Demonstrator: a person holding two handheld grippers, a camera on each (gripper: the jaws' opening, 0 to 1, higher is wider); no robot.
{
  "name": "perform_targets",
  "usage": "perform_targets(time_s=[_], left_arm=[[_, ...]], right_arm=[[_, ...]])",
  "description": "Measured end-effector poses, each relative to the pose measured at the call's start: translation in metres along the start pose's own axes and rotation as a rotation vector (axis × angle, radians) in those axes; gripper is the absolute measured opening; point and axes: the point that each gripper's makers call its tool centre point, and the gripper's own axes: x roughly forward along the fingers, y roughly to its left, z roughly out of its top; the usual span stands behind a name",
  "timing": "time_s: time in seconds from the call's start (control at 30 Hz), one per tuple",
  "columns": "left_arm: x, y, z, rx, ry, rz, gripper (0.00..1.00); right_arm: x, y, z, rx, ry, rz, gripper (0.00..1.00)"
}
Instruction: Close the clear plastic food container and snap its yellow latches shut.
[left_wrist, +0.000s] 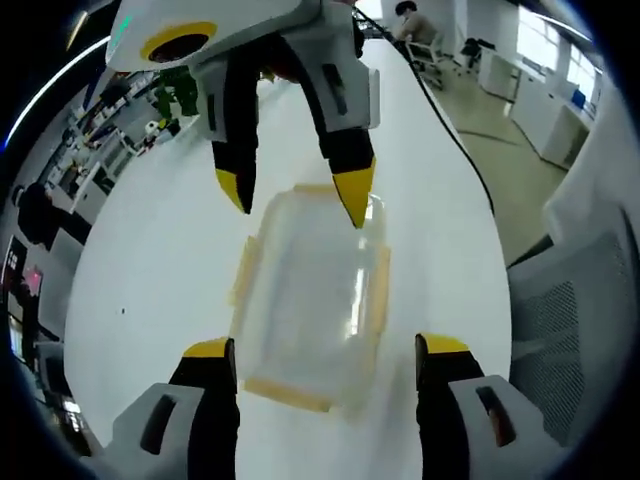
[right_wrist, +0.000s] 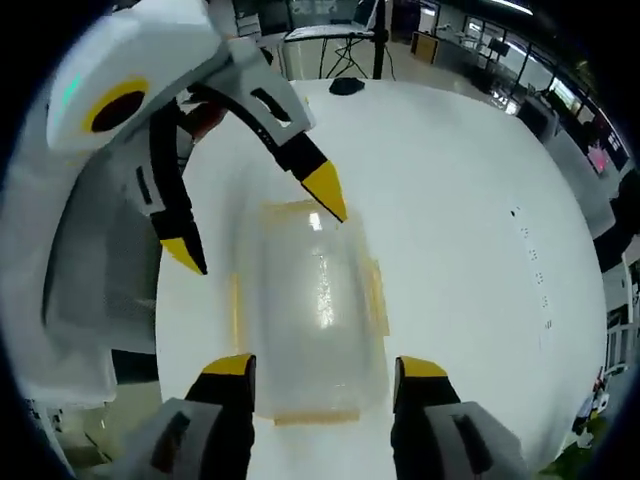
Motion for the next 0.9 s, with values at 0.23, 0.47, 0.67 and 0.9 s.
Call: perform_targets(time_s=[0.23,0.47,0.67,0.9], left_arm=[[0.004,0.006,-0.005,0.03,0.019,0.015,0.72],[0.007,0.012,-0.01,0.048,0.031,0.016,0.75],[0.013,0.015,-0.014,0.066,0.044,0.005,0.77],[0.022,0.016,-0.018,0.095,0.06,-0.012,0.79]], right_arm=[[0.001,0.004,-0.003,-0.052,0.018,-0.033,0.58],[0.002,0.006,-0.01,-0.056,0.021,-0.057,0.62],[0.005,0.008,-0.015,-0.061,0.024,-0.082,0.67],[0.012,0.005,-0.025,-0.062,0.034,-0.109,0.71]])
